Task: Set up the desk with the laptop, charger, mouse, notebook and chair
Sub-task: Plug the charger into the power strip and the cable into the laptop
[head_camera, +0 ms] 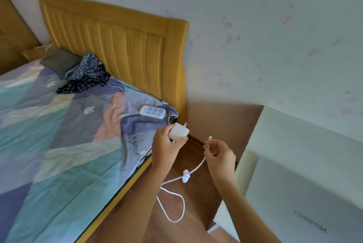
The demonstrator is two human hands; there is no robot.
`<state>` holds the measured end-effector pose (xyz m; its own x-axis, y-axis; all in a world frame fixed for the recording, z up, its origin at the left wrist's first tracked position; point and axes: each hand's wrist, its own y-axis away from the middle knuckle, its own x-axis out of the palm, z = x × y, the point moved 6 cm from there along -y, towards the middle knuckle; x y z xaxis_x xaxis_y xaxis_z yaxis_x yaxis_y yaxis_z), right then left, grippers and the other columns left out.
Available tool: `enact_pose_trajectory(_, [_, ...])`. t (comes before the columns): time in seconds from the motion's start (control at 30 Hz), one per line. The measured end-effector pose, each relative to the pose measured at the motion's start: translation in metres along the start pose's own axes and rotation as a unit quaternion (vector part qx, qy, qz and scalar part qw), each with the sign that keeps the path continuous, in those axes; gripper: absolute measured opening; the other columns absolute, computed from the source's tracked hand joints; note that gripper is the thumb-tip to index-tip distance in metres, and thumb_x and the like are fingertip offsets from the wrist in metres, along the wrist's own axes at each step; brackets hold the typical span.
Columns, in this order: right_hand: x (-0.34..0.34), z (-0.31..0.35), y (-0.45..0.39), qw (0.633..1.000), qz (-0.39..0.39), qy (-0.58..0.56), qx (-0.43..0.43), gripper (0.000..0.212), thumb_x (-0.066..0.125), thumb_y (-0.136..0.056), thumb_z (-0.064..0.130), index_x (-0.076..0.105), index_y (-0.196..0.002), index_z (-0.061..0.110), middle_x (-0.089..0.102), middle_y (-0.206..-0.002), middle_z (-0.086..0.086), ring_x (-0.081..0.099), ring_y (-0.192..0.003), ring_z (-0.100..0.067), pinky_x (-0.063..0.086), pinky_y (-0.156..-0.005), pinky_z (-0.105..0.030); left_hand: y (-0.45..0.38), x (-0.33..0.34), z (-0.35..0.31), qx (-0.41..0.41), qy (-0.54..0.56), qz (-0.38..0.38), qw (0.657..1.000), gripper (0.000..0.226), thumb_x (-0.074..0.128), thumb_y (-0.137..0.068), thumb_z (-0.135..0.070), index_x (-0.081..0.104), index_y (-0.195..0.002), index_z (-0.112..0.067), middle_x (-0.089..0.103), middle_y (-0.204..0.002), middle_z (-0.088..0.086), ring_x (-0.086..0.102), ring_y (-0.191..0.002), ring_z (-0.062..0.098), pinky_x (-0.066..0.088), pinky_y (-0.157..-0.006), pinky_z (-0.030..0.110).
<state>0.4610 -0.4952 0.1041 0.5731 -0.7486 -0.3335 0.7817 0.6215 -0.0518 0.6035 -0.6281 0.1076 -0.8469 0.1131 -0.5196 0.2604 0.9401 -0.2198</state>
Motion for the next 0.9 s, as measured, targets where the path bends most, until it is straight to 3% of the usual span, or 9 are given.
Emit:
enact_pose_trajectory(0.13, [0.074,-0.004,-0.008,0.999,0.008,0.028,0.029,0.017,0.065,-0.080,0.002,0.068,-0.084,0.018,0.068,-0.071,0.004,0.064,-0.069,-0.011,0.054,-0.070,-0.031,-0.046,-0.034,0.065,-0.039,-0.002,-0.001,0.999,0.044,0.080,-0.062,-0.039,0.066,-0.101,-0.023,0.063,-0.092,-0.007,0.059,-0.085,0.009,0.043,-0.071,0.011])
enact_pose_trajectory(0.23, [0.120,-0.006,-0.013,0.998,0.012,0.038,0.054,0.018,0.064,-0.079,0.001,0.068,-0.082,0.019,0.069,-0.073,0.004,0.065,-0.072,-0.010,0.052,-0.069,-0.027,-0.077,-0.050,0.108,-0.065,0.005,0.008,0.998,0.049,0.079,-0.059,-0.042,0.067,-0.102,-0.021,0.064,-0.092,-0.004,0.060,-0.085,0.013,0.050,-0.075,0.027])
enact_pose_trajectory(0.33, [0.156,-0.002,-0.022,0.996,0.026,0.039,0.072,0.019,0.063,-0.079,0.001,0.068,-0.082,0.019,0.070,-0.075,0.004,0.066,-0.075,-0.012,0.051,-0.069,-0.023,-0.108,-0.057,0.132,-0.067,-0.008,0.020,0.998,0.047,0.077,-0.056,-0.045,0.068,-0.096,-0.021,0.064,-0.086,-0.003,0.061,-0.081,0.016,0.050,-0.070,0.028])
enact_pose_trajectory(0.43, [0.183,-0.003,-0.043,0.995,0.034,0.038,0.084,0.018,0.062,-0.080,0.002,0.068,-0.083,0.019,0.070,-0.078,0.006,0.066,-0.076,-0.011,0.052,-0.071,-0.025,-0.140,-0.050,0.145,-0.072,-0.016,0.039,0.997,0.038,0.084,-0.057,-0.034,0.067,-0.088,-0.020,0.064,-0.081,-0.004,0.060,-0.078,0.017,0.046,-0.065,0.027])
enact_pose_trajectory(0.53, [0.208,-0.005,-0.074,0.995,0.040,0.041,0.081,0.018,0.062,-0.081,0.002,0.068,-0.086,0.018,0.069,-0.078,0.007,0.065,-0.076,-0.009,0.048,-0.067,-0.017,-0.170,-0.036,0.156,-0.065,-0.036,0.055,0.996,0.047,0.085,-0.061,-0.035,0.066,-0.098,-0.014,0.068,-0.089,0.002,0.063,-0.084,0.021,0.047,-0.068,0.031])
enact_pose_trajectory(0.67, [0.247,-0.018,-0.125,0.994,0.055,0.041,0.089,0.016,0.062,-0.082,0.002,0.069,-0.089,0.014,0.069,-0.077,0.004,0.063,-0.071,-0.010,0.044,-0.061,-0.015,-0.212,-0.007,0.181,-0.095,-0.059,0.095,0.989,0.054,0.078,-0.075,-0.033,0.052,-0.114,-0.006,0.067,-0.096,0.008,0.064,-0.087,0.026,0.041,-0.064,0.028])
enact_pose_trajectory(0.77, [0.279,-0.035,-0.164,0.991,0.086,0.048,0.094,0.017,0.061,-0.083,0.003,0.068,-0.089,0.016,0.067,-0.075,0.004,0.060,-0.068,-0.011,0.043,-0.058,-0.015,-0.243,0.020,0.210,-0.135,-0.058,0.127,0.981,0.058,0.077,-0.077,-0.029,0.046,-0.119,-0.004,0.062,-0.100,0.005,0.063,-0.093,0.026,0.038,-0.066,0.025])
enact_pose_trajectory(0.9, [0.326,-0.062,-0.217,0.985,0.123,0.100,0.068,0.022,0.054,-0.084,0.002,0.068,-0.094,0.016,0.065,-0.080,0.005,0.058,-0.072,-0.012,0.038,-0.058,-0.013,-0.280,0.050,0.250,-0.156,-0.070,0.130,0.977,0.057,0.079,-0.073,-0.031,0.046,-0.116,-0.013,0.058,-0.094,-0.008,0.062,-0.084,0.017,0.037,-0.062,0.023])
